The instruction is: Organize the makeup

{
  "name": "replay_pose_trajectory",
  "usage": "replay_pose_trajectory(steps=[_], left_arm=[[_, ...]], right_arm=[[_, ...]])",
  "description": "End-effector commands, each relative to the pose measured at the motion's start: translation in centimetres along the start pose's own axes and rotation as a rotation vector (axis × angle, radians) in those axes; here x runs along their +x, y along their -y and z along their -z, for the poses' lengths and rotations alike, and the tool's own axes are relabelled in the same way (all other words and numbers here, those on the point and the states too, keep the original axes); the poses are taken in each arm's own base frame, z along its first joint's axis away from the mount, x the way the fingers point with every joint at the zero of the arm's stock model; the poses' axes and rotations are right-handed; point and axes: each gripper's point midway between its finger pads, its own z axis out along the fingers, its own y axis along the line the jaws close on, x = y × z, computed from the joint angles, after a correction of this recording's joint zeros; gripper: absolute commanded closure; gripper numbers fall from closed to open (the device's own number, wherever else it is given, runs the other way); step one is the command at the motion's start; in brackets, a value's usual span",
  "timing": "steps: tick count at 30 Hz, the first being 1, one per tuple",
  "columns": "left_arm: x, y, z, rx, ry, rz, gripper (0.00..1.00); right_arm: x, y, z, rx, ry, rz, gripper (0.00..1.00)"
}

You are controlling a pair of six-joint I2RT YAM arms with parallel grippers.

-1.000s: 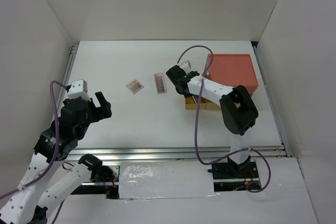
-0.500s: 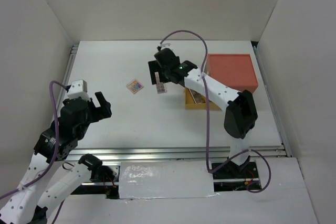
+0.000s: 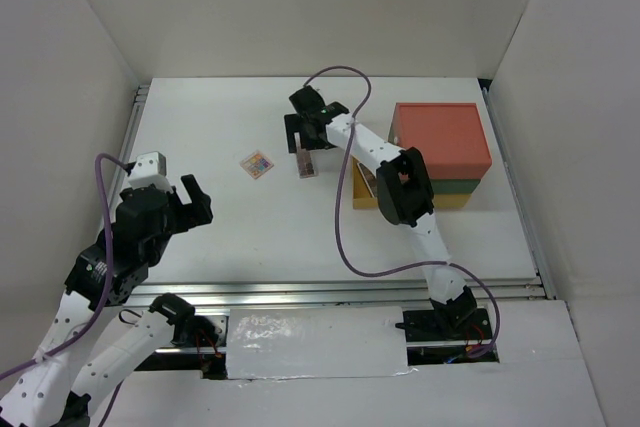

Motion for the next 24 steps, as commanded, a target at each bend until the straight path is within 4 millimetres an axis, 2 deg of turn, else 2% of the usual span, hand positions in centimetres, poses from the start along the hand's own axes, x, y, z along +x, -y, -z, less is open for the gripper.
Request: replay_pose_trajectory(steps=[1,5,8,13,17,21,24], left_arm=[[-0.7,0.5,-0.3,0.016,0.026,0.002,0.00],[-0.6,0.5,-0.4,0.014,0.023,0.002,0.01],[-0.6,0.5,-0.5,0.014,0.020,-0.001,0.01],[-0.6,0.6,-0.5,0.020,0.017,-0.004,0.01],[-0.6,0.7,-0.5,0.023,0.019,-0.004,0.01],[-0.7,0.7,-0.4,0.028,0.024,-0.003,0.01],[-0.7,0.7,-0.3,0.031,0.026,-0.002,0.01]], right_arm=[[-1.1,-1.4,1.2,-0.088,0.004,0.011,0.02],[0.2,-2.1,0.8,-0.130,-0.048,0.033,0.02],[0.9,-2.0,0.3,-0.126,-0.076,0.037,0.02],[3.5,-1.4,-1.1,-0.085,-0.164,0.060,0.04],[3.8,-0.8,-0.8,-0.047,-0.171,0.062,0.07],[5.6,-0.2,-0.8,0.000,-0.244,0.087,0.11],[6.3,-0.3,-0.4,-0.016,-0.273,0.095,0.14]])
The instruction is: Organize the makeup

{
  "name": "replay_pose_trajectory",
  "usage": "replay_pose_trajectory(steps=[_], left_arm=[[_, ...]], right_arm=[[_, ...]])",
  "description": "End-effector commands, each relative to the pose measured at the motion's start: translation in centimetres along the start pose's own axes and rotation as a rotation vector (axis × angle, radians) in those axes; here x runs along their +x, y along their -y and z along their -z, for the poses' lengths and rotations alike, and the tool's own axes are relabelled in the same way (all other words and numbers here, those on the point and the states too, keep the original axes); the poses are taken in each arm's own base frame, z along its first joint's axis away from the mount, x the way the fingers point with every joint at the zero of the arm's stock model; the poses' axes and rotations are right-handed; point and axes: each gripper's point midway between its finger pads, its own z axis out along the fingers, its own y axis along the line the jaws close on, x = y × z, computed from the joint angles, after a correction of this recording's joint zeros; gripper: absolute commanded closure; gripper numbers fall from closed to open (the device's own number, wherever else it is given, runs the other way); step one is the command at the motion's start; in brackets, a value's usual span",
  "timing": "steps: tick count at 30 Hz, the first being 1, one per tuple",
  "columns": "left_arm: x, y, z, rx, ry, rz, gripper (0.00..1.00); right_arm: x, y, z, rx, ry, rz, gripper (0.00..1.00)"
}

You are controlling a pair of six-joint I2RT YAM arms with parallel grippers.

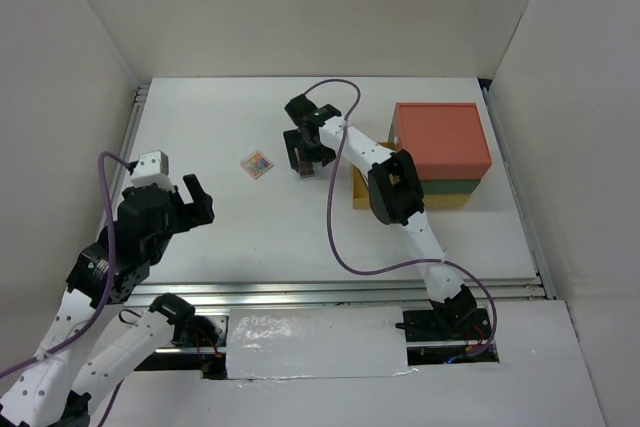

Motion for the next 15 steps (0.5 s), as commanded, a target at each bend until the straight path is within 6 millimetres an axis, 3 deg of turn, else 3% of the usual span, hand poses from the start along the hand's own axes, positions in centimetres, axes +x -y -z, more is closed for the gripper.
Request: replay_pose_trajectory(steps=[1,11,13,14,15], left_arm=[[-0.9,0.5,0.0,0.029,0.039,0.003,0.00],[-1.0,0.6,0.2,0.039,0.048,0.006,0.01],[-1.1,0.6,0.3,0.042,0.053,0.007,0.01],[-1.1,0.5,0.3,0.042,0.054,0.009,0.01],[-1.1,0.6,0.3,0.044,0.055,0.007,0.01]], right_arm=[[1.8,-0.2,0.2,0.006,-0.068,0.032,0.17],[2.2,-0.8,0.7,0.003,-0.067,0.069,0.55],[3.0,-1.1,0.3,-0.015,-0.070,0.082,0.61],[2.4,-1.4,1.3,-0.033,-0.039,0.078,0.61],[3.8,-1.2,1.0,-0.036,-0.066,0.075,0.61]])
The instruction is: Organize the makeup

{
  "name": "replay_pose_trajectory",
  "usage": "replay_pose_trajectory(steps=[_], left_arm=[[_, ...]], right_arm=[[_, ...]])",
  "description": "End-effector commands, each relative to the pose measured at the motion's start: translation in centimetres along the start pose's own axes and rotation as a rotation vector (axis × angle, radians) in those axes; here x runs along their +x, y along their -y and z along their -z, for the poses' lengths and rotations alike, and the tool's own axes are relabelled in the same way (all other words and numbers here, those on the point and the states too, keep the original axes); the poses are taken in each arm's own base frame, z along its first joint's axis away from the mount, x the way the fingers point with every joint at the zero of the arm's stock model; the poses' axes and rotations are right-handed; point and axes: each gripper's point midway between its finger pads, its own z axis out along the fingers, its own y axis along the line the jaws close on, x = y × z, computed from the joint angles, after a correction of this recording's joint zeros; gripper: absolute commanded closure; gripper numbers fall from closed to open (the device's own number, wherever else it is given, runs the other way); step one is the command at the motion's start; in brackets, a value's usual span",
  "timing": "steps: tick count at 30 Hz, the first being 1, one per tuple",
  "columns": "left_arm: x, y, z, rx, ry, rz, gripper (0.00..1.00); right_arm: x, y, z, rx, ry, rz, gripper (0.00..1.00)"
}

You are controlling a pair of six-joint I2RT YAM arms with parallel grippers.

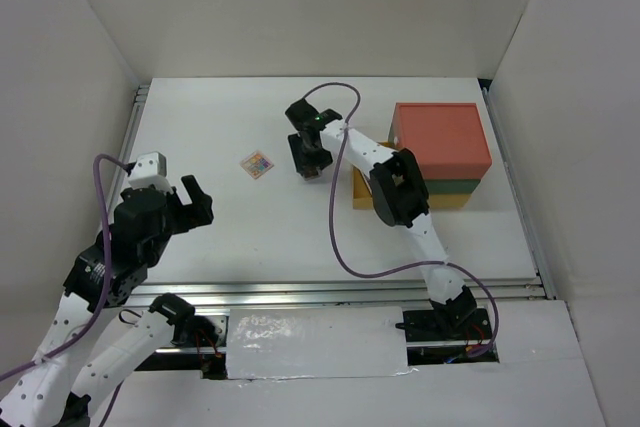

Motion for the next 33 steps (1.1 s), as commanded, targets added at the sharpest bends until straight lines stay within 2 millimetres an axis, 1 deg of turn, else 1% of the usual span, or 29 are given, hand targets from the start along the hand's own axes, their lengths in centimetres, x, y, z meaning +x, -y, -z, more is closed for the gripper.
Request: replay_pose_trajectory(steps=[1,2,3,4,5,6,7,8,9,10,11,12,13,14,15,16,17,18,19,20,21,22,23,24,25,26,27,31,33], left_arm=[[-0.9,0.4,-0.1,0.025,0.044,0.000,0.01],[-0.9,0.4,-0.1,0.026,0.042,-0.001,0.01],[-0.9,0.5,-0.1,0.027,0.042,-0.003,0.01],[-0.8,0.5,-0.2,0.025,0.036,-0.005,0.01],[-0.7,0.5,-0.3,0.025,0.034,-0.006,0.01],[-0.7,0.5,-0.3,0.024,0.031,-0.007,0.01],[-0.7,0.5,-0.3,0.021,0.032,-0.007,0.01],[-0.7,0.5,-0.4,0.023,0.029,-0.008,0.01],[-0.7,0.6,-0.4,0.024,0.031,-0.007,0.01],[-0.7,0.5,-0.3,0.023,0.033,-0.005,0.00],[-0.8,0.5,-0.2,0.024,0.035,-0.004,0.01],[-0.7,0.5,-0.3,0.023,0.034,-0.004,0.00],[-0.8,0.5,-0.2,0.024,0.035,-0.004,0.01],[-0.8,0.5,-0.2,0.025,0.036,-0.003,0.01],[-0.8,0.5,-0.2,0.025,0.035,-0.004,0.01],[-0.8,0.5,-0.2,0.025,0.034,-0.004,0.01],[-0.8,0.5,-0.3,0.024,0.034,-0.004,0.00],[-0.8,0.5,-0.2,0.025,0.034,-0.004,0.01],[-0.8,0.5,-0.2,0.027,0.035,-0.005,0.01],[-0.8,0.5,-0.2,0.028,0.036,-0.004,0.01],[-0.8,0.6,-0.1,0.031,0.039,-0.002,0.01],[-0.8,0.6,-0.1,0.035,0.039,-0.003,0.01],[-0.8,0.6,-0.1,0.035,0.039,-0.003,0.00],[-0.8,0.6,-0.1,0.036,0.039,-0.003,0.01],[-0.8,0.6,-0.2,0.035,0.036,-0.004,0.01],[-0.8,0.6,-0.1,0.034,0.038,-0.004,0.01],[-0.8,0.6,-0.1,0.035,0.038,-0.004,0.01],[-0.7,0.8,-0.2,0.040,0.034,-0.006,0.01],[-0.6,0.8,-0.4,0.037,0.026,-0.010,0.01]], right_arm=[[1.8,-1.9,1.0,-0.078,-0.004,0.031,0.62],[0.6,-2.6,3.3,-0.120,0.061,0.023,0.62],[1.8,-2.5,3.2,-0.126,0.050,0.021,0.63],[-0.2,-3.2,5.8,-0.174,0.143,0.001,0.63],[-0.5,-3.3,6.7,-0.189,0.171,-0.007,0.63],[-0.1,-3.1,7.2,-0.190,0.175,-0.013,0.64],[-1.3,-3.2,9.5,-0.210,0.235,-0.026,0.65],[-1.6,-3.1,10.3,-0.214,0.258,-0.037,0.65],[-1.3,-2.9,10.9,-0.215,0.264,-0.041,0.65],[-2.1,-2.8,12.9,-0.227,0.313,-0.050,0.65],[-2.2,-2.4,13.5,-0.218,0.329,-0.061,0.65],[-2.1,-2.1,15.0,-0.217,0.352,-0.066,0.65],[-2.2,-1.5,15.6,-0.190,0.370,-0.079,0.65],[-1.5,-0.7,15.5,-0.163,0.361,-0.087,0.65],[-1.3,0.2,15.8,-0.133,0.361,-0.102,0.65],[-1.1,1.0,16.6,-0.113,0.370,-0.126,0.65],[-1.0,2.6,16.5,-0.063,0.371,-0.154,0.65],[0.2,3.8,16.0,-0.030,0.340,-0.170,0.65],[1.2,5.1,15.9,0.015,0.334,-0.196,0.65],[1.5,6.5,15.8,0.048,0.332,-0.220,0.65],[1.7,7.2,16.4,0.061,0.350,-0.234,0.65],[2.5,8.1,16.1,0.087,0.335,-0.251,0.65],[2.9,9.4,16.1,0.125,0.332,-0.270,0.65],[3.0,10.1,16.6,0.142,0.342,-0.281,0.65],[3.7,10.9,16.3,0.176,0.335,-0.292,0.65],[3.8,11.8,16.5,0.188,0.339,-0.308,0.65],[4.4,12.2,16.2,0.197,0.324,-0.309,0.65],[4.9,13.8,15.8,0.236,0.310,-0.323,0.63],[5.0,14.2,15.5,0.242,0.303,-0.320,0.60]])
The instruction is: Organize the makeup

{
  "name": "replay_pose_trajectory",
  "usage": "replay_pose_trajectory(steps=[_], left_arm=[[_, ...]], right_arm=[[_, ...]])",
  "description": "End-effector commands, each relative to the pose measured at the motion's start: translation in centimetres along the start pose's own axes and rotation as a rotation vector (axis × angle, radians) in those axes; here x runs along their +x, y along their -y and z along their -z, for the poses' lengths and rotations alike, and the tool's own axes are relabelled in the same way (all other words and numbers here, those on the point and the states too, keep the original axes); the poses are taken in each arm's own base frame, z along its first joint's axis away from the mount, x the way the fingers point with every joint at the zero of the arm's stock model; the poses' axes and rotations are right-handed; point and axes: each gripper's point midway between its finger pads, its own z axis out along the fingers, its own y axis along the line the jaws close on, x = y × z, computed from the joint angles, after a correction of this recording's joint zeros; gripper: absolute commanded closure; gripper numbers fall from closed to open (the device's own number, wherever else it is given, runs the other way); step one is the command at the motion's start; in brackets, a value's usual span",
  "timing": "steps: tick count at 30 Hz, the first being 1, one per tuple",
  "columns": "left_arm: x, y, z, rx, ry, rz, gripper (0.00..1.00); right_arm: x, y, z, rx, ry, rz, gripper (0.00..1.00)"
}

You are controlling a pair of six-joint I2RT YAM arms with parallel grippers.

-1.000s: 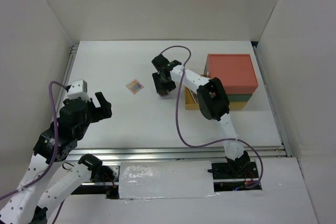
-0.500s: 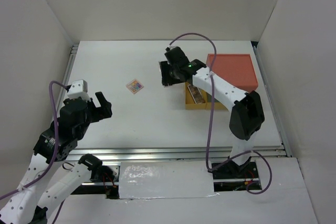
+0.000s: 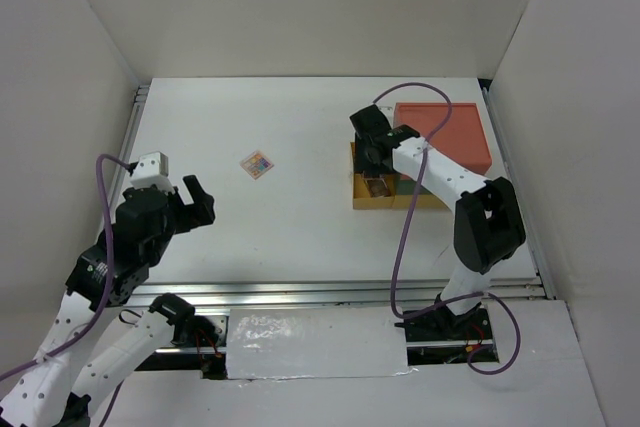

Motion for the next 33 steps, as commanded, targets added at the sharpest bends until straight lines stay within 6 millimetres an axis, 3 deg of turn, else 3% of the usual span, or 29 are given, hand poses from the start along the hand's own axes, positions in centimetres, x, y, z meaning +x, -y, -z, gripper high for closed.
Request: replay_pose_trajectory(steps=[1,5,6,9,11,16,19,21,22,23,25,26,27,29,32,33], left_arm=[[-0.8,0.5,-0.2,0.020,0.024,-0.013,0.00],[-0.6,0.4,-0.5,0.005,0.013,-0.014,0.01],[-0.6,0.4,-0.6,0.002,0.011,-0.015,0.01],[-0.5,0.3,-0.8,-0.010,0.004,-0.015,0.01],[-0.4,0.2,-1.2,-0.030,-0.008,-0.018,0.01],[-0.2,-0.3,-1.8,-0.107,-0.046,0.023,0.01],[0.7,1.2,-2.8,-0.068,-0.078,0.130,0.01],[0.6,3.3,-4.3,0.000,-0.074,0.201,0.01],[1.3,3.7,-5.2,-0.001,-0.084,0.241,0.01],[2.1,4.1,-6.8,-0.018,-0.113,0.239,0.01],[1.5,5.5,-8.7,-0.021,-0.115,0.271,0.01],[2.8,5.9,-10.9,-0.057,-0.173,0.247,0.01],[3.0,6.3,-12.0,-0.076,-0.192,0.251,0.01],[2.7,7.4,-15.2,-0.116,-0.213,0.223,0.01],[1.8,6.4,-19.7,-0.200,-0.197,0.186,0.01],[2.0,6.0,-21.0,-0.217,-0.216,0.194,0.01]], right_arm=[[-2.0,1.0,1.4,0.014,0.078,-0.034,0.58],[-1.5,1.0,0.9,0.016,0.057,-0.017,0.34],[-1.4,1.0,1.0,0.014,0.055,-0.019,0.23],[-1.7,1.1,2.0,-0.008,0.083,-0.027,0.11],[-2.2,1.1,3.2,-0.032,0.114,-0.032,0.06],[-3.3,0.0,6.3,-0.138,0.177,-0.045,0.05],[-3.4,-1.7,8.6,-0.241,0.235,-0.040,0.00],[-2.0,-4.0,9.8,-0.349,0.226,0.003,0.00],[-2.4,-5.0,11.2,-0.414,0.266,0.009,0.00],[-1.3,-6.9,12.6,-0.511,0.260,0.060,0.00],[-0.5,-8.4,14.5,-0.613,0.282,0.089,0.00],[0.3,-9.0,15.1,-0.651,0.272,0.106,0.00],[1.0,-9.8,16.1,-0.687,0.273,0.129,0.00],[1.6,-10.0,17.6,-0.734,0.295,0.134,0.00],[2.9,-10.4,20.5,-0.833,0.319,0.152,0.00],[3.6,-10.6,20.3,-0.843,0.300,0.160,0.00]])
